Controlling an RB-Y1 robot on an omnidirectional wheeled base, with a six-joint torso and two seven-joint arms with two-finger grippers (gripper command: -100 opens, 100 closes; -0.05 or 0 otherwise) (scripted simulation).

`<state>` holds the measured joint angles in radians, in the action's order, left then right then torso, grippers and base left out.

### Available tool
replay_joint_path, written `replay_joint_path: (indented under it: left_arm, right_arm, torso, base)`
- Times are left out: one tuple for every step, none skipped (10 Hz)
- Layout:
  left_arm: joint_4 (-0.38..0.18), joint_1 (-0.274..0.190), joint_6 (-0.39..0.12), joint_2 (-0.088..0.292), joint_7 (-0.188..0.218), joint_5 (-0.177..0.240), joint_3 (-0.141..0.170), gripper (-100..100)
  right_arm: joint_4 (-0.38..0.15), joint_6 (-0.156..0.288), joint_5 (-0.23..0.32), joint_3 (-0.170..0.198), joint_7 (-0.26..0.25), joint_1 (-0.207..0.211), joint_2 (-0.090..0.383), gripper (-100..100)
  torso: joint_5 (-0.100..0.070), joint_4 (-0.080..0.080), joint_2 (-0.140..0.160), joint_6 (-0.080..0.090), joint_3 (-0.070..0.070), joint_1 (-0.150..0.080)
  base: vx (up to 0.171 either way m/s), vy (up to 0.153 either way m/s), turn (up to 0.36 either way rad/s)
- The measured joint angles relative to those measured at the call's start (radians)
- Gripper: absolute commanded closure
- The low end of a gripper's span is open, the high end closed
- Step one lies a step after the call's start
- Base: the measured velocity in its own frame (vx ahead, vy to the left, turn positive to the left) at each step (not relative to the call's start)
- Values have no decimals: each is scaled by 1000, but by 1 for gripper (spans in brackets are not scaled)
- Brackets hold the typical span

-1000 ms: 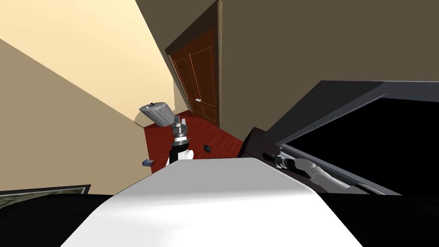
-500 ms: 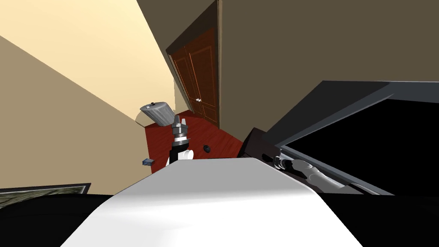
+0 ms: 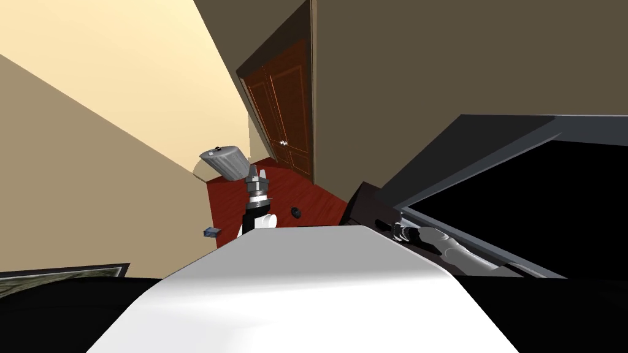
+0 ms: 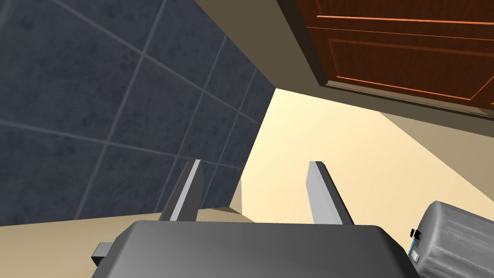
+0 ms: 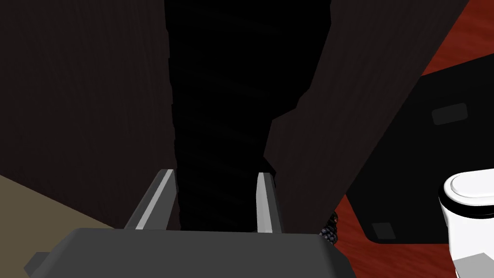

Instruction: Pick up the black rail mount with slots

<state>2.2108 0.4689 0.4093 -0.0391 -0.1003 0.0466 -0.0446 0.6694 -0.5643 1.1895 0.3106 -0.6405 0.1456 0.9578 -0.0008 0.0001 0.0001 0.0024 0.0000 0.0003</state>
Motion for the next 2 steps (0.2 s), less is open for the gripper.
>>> replay_joint_path:
  left_arm:
    - [0, 0, 0, 0, 0, 0, 0, 0]
    - [0, 0, 0, 0, 0, 0, 0, 0]
  right_arm:
    - [17, -10, 1, -4, 16, 7, 20, 100]
    - [18, -13, 1, -4, 17, 8, 22, 0]
  torso:
    - [0, 0, 1, 1, 1, 2]
    - [0, 0, 1, 0, 0, 1]
  base:
    - [-17, 31, -21]
    - [-4, 6, -1]
